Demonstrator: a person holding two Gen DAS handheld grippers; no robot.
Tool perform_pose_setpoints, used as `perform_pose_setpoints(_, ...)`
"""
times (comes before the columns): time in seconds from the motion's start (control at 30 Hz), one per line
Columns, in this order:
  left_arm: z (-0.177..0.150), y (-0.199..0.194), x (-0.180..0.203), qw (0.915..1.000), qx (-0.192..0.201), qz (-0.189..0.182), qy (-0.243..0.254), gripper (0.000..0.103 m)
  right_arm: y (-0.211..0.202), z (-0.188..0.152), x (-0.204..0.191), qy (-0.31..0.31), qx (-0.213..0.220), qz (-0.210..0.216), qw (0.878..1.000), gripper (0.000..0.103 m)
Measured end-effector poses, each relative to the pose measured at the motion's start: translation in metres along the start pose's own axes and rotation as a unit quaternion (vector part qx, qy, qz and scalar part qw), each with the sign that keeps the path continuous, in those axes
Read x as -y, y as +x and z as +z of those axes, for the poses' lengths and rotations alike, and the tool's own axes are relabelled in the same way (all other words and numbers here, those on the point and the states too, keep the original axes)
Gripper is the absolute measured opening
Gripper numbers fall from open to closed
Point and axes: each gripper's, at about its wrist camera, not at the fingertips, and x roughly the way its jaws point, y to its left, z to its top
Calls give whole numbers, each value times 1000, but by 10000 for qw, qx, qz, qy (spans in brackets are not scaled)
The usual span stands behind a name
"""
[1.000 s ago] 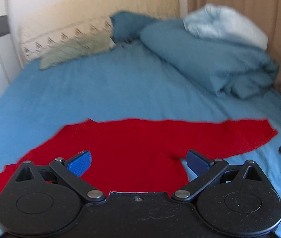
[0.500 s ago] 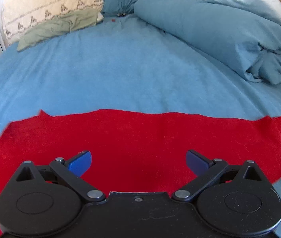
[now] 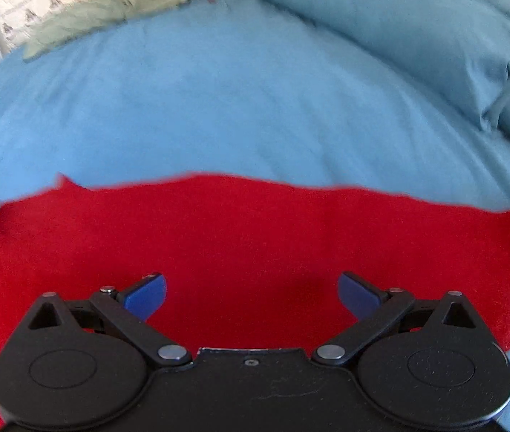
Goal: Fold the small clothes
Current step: 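Carry the held sleeve across the sweater body and open the right gripper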
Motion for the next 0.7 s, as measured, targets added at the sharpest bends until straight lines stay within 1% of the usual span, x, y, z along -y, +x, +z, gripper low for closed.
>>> perform_pose_setpoints(0.07,-1,-21,-28,9998,168,14,-40,103,-17,23,-35,-162,241,454,9985,22)
perform_pose_setpoints(0.1,-1,-31,-43,9997,205,35,-84,103,-26,35,-57,-231,349,737,9964,22)
perform_pose_setpoints(0.17,-6,-55,-80,9990,397,81,-211,103,-40,52,-101,-235,476,1304,9900,22)
perform_pose_setpoints(0.2,-9,-65,-97,9983,499,163,-266,103,-45,57,-125,-223,520,1620,9852,22)
perform_pose_setpoints(0.23,-16,-77,-117,9970,611,333,-327,103,-50,59,-154,-239,547,2017,9776,22)
perform_pose_setpoints(0.3,-27,-91,-151,9951,657,610,-409,103,-55,52,-208,-416,556,2632,9622,22)
perform_pose_setpoints(0.37,-43,-103,-188,9930,678,708,-665,103,-54,26,-267,-788,497,3103,9461,22)
perform_pose_setpoints(0.4,-52,-108,-205,9912,696,728,-856,103,-50,8,-292,-994,394,3223,9406,22)
perform_pose_setpoints(0.47,-70,-115,-238,9878,695,685,-1217,103,-40,-36,-337,-1449,82,3395,9293,22)
perform_pose_setpoints(0.53,-86,-117,-256,9863,649,675,-1360,103,-33,-81,-369,-1993,-155,3372,9200,22)
perform_pose_setpoints(0.6,-97,-114,-267,9859,554,654,-1438,103,-28,-115,-384,-2391,-252,3335,9116,22)
perform_pose_setpoints(0.63,-102,-112,-268,9857,515,582,-1493,103,-26,-128,-387,-2455,-316,3341,9095,22)
perform_pose_setpoints(0.7,-107,-110,-270,9851,489,386,-1605,103,-22,-141,-386,-2445,-346,3327,9101,24)
